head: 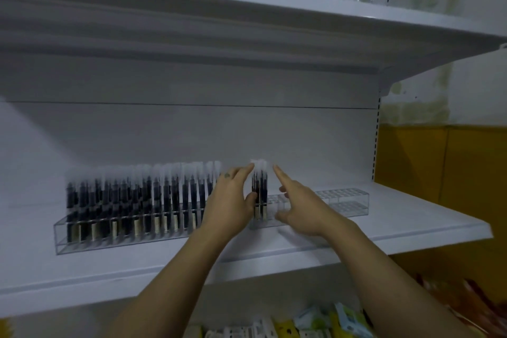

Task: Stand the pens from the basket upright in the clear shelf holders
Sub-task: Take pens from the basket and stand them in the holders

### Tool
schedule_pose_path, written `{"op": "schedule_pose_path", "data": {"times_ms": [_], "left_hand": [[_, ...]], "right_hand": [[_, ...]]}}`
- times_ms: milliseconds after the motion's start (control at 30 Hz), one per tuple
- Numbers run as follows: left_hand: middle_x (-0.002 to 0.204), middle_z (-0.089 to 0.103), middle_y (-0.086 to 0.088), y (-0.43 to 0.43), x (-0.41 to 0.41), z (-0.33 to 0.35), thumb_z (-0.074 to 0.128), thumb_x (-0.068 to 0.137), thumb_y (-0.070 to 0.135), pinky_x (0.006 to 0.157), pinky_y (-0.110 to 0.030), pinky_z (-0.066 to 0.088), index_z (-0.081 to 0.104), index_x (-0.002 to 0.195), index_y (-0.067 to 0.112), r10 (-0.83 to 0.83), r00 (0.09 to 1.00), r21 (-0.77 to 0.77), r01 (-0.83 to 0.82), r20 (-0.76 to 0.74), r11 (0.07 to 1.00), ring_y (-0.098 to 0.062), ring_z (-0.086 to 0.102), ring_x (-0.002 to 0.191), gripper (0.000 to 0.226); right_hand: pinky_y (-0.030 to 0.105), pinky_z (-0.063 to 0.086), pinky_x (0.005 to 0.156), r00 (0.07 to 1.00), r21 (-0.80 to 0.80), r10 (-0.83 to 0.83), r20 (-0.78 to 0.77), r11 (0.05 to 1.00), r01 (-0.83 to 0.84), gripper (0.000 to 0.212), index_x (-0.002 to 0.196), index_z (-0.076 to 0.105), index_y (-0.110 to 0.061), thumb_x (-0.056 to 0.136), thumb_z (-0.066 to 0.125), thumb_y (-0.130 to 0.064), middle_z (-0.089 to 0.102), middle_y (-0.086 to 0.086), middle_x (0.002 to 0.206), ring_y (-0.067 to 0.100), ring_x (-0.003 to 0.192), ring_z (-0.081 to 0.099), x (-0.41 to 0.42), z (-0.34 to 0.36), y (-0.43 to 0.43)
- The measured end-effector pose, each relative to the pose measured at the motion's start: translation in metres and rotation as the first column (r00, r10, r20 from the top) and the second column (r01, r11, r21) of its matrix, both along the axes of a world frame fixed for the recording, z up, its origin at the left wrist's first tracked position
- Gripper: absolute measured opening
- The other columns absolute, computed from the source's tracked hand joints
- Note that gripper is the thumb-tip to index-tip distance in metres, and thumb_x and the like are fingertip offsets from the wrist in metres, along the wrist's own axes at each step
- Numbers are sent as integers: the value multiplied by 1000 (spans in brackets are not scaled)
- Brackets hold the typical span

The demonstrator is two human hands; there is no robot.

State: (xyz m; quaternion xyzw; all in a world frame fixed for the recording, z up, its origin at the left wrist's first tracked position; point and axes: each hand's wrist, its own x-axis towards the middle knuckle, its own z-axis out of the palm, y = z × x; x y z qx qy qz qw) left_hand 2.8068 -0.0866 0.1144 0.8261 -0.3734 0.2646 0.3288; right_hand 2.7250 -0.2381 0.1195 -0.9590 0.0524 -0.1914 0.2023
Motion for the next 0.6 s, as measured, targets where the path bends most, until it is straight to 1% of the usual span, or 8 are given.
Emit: {"op": "schedule_pose_path", "data": {"times_ms": [67, 200, 300, 367, 433, 500, 567, 600], "left_hand": [[141, 44, 4, 6, -9, -6, 57, 94, 28, 102, -31, 38, 39, 142, 27, -1, 1000, 11, 1, 20, 1000, -16, 39, 129, 51], [128, 53, 4, 16, -33, -25, 57, 93, 31, 96, -32, 42, 49, 133, 27, -15, 998, 48, 12, 68, 999, -16, 45, 119, 40], [125, 53, 3, 22, -52, -45, 58, 92, 32, 95, -31, 42, 52, 130, 26, -34, 996, 53, 30, 87, 998, -17, 46, 117, 39], [125, 53, 4, 26, -64, -61, 58, 92, 33, 95, -32, 41, 52, 130, 25, -43, 995, 69, 37, 95, 997, -17, 46, 116, 39], [123, 53, 5, 31, -73, -79, 58, 92, 33, 94, -31, 42, 52, 128, 26, -55, 995, 78, 49, 83, 996, -17, 46, 115, 37], [121, 53, 5, 38, -80, -100, 58, 92, 34, 93, -30, 42, 53, 128, 26, -78, 995, 97, 71, 69, 993, -16, 47, 114, 37], [122, 53, 4, 44, -86, -123, 57, 92, 34, 93, -30, 42, 53, 129, 25, -92, 995, 138, 84, 47, 987, -16, 47, 115, 38], [123, 53, 4, 47, -88, -136, 57, 93, 35, 93, -31, 42, 52, 129, 25, -89, 996, 164, 83, 30, 983, -17, 47, 116, 38]], "right_hand": [[37, 40, 106, 1000, -18, -10, 18, 1000, 11, 95, 151, -5, -42, 89, 66, -28, 37, 5, 146, 24, 130, 43, -10, -4, 4], [32, 38, 104, 998, -42, 5, 57, 999, -3, 83, 151, 8, -42, 91, 63, -31, 36, 2, 146, 20, 129, 42, -34, -22, 15], [27, 35, 102, 993, -23, 7, 117, 1000, -5, 76, 151, 18, -38, 91, 64, -32, 35, -3, 147, 16, 130, 41, -51, -45, 25], [26, 36, 100, 989, -5, -12, 148, 1000, 13, 71, 149, 25, -35, 90, 64, -33, 34, -7, 146, 13, 127, 42, -62, -64, 31], [27, 39, 101, 983, 17, -32, 179, 999, 30, 65, 145, 33, -33, 89, 65, -33, 37, -9, 141, 10, 125, 43, -72, -84, 36], [25, 40, 100, 978, 39, -40, 206, 999, 33, 59, 141, 40, -30, 89, 67, -28, 40, -8, 136, 11, 123, 45, -81, -105, 39], [19, 36, 97, 980, 52, -45, 195, 998, 35, 57, 139, 43, -28, 88, 68, -26, 42, -6, 134, 12, 122, 45, -89, -127, 42], [19, 35, 98, 985, 50, -52, 161, 998, 45, 57, 140, 43, -27, 89, 67, -27, 42, -5, 135, 13, 124, 44, -92, -139, 43]]}}
